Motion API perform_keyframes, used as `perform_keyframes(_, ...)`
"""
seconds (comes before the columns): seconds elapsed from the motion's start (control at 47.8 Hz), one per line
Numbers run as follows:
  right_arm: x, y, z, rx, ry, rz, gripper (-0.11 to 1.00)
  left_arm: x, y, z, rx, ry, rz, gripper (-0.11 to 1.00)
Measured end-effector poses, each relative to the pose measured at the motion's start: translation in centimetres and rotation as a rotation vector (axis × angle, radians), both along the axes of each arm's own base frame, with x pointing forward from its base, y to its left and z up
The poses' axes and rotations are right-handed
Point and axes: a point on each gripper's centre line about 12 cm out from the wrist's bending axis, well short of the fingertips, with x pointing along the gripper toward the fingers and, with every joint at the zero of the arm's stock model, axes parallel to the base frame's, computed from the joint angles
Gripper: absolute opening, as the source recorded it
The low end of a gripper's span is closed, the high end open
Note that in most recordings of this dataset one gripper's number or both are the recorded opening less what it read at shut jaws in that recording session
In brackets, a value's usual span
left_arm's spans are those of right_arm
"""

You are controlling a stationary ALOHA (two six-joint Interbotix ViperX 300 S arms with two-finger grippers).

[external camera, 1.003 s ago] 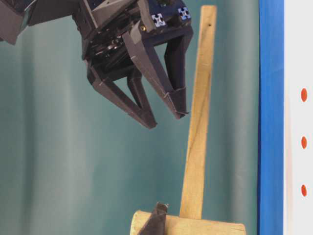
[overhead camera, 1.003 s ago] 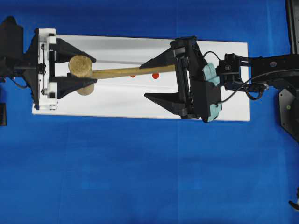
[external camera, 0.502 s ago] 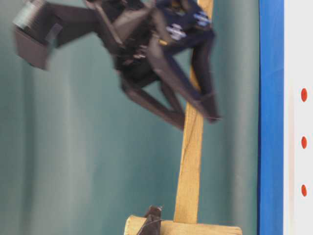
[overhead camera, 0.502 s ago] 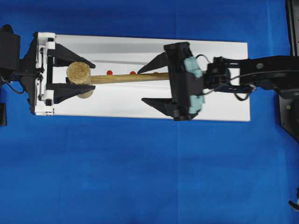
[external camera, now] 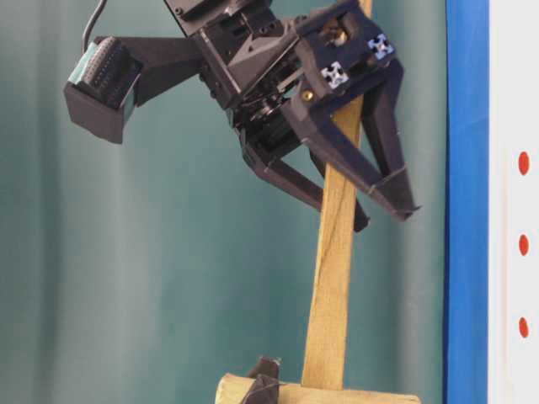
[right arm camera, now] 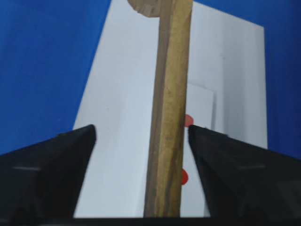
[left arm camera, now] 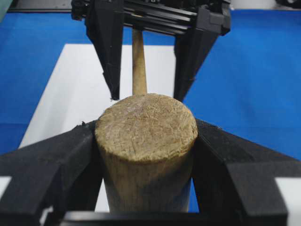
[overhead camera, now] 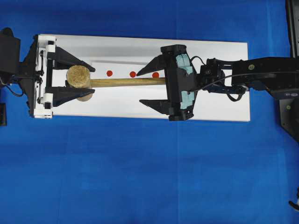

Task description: Hit the mark with a hammer.

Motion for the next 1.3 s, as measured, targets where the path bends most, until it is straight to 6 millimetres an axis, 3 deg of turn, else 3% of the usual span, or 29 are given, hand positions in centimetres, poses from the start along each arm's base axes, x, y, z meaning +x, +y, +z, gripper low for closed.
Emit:
perform_keyframes(0.125,0.14,-0.08,0.17,-0.001,-0.009,-0.003,0.26,0.0,-0.13,-0.02,-0.002,0.001,-0.004,0.46)
perform_keyframes(0.251,0.2,-0.11,0.2,0.01,-0.017,-0.011,0.03,0.01,-0.43,-0.02,0.004,0.002,-0.017,0.46)
perform_keyframes(1.024,0.24,-0.07,0.2,0.069,-0.026,-0.04,0.03,0.0,-0.62,0.03,0.01,-0.006,-0.025,0.47)
perform_keyframes(1.191,0.3,-0.13,-0.02,0.066,-0.021,-0.041,0.02,0.01,-0.75,0.28,0.0,-0.02,-0.028,0.88)
perform_keyframes(1.296,0.31,-0.08,-0.02,0.077,-0.022,-0.045,0.02,-0.01,-0.75,0.33,0.001,-0.021,-0.028,0.88)
